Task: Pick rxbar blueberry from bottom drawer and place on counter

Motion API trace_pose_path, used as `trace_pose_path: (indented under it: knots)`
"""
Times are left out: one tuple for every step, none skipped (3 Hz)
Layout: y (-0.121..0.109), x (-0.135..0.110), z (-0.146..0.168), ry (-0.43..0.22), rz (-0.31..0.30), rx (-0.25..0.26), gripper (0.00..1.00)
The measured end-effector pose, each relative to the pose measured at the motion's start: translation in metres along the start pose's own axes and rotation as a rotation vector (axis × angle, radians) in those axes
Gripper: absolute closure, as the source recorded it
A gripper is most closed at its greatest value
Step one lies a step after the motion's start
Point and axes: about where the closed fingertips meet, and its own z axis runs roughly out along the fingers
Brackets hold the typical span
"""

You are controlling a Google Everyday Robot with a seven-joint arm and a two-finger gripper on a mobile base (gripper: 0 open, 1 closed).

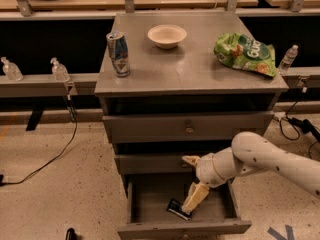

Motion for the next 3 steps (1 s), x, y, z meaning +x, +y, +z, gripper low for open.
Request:
trace_pose_path:
  knots:
    - [-0.014, 0.014, 0.029, 0.000, 0.038, 0.089, 0.00]
    - [-0.015, 0.015, 0.030, -0.003, 0.040, 0.091, 0.00]
    - [-0.029, 0.039, 0.040, -0.052, 0.071, 0.128, 0.00]
